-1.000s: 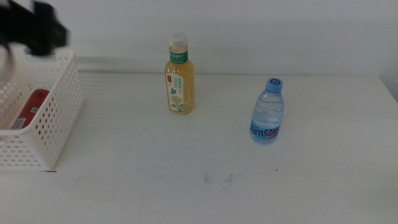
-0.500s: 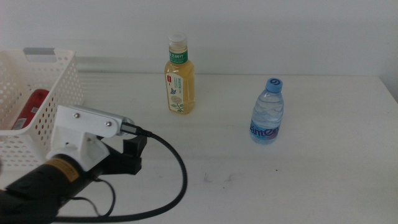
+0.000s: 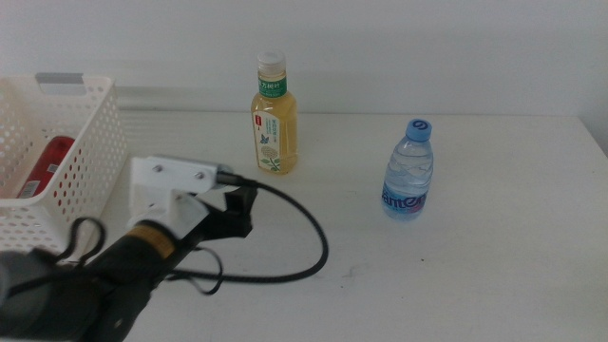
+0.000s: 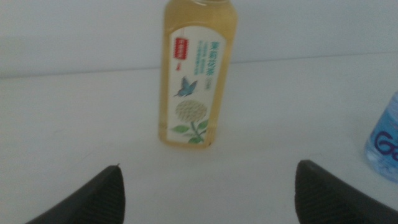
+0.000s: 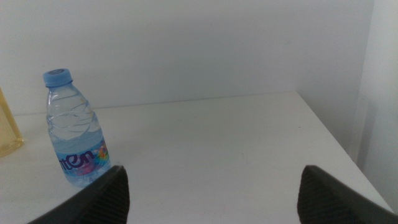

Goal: Use arms to grab the bottles and put them into the dustbin to the left of the table.

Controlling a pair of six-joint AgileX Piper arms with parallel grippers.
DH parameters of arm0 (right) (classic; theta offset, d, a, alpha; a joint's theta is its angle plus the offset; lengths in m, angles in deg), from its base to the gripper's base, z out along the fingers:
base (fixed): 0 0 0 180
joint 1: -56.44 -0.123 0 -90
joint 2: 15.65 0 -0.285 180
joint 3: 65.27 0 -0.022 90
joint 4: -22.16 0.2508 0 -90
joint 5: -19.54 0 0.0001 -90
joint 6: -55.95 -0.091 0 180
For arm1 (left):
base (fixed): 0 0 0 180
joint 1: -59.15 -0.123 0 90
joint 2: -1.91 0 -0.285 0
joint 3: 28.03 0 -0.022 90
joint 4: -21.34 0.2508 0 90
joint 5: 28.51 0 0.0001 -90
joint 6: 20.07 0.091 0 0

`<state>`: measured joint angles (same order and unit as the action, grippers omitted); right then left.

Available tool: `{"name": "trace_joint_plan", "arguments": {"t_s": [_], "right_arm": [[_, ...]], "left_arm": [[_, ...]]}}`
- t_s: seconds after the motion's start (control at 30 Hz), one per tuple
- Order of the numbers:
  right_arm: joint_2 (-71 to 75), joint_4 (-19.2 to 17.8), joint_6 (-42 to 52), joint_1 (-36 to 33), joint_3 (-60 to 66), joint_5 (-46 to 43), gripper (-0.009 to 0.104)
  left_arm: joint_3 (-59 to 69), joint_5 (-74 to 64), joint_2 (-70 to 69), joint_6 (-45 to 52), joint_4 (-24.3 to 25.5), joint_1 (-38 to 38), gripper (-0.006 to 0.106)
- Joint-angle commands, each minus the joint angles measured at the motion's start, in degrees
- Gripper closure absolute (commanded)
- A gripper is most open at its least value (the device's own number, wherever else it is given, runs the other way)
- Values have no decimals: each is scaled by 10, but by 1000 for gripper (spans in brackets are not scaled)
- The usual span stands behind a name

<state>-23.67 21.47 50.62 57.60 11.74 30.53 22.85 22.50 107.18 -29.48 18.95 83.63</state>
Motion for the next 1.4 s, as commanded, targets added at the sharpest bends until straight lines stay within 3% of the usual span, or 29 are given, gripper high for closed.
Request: {"name": "trace_joint_plan", "arguments": {"t_s": [0.0, 0.17, 0.57, 1.37], "right_arm": [[2, -5, 2, 4, 2, -5, 7], [2, -5, 2, 4, 2, -5, 7], [2, -5, 2, 4, 2, -5, 7], [2, -5, 2, 4, 2, -5, 7]], "left_arm": [[-36, 15, 37, -9, 11, 1, 7], [-118, 11, 106, -9, 20, -2, 7], [-238, 5, 204, -56, 132, -57, 7], [-421, -24, 337, -71, 157, -61, 7]]}}
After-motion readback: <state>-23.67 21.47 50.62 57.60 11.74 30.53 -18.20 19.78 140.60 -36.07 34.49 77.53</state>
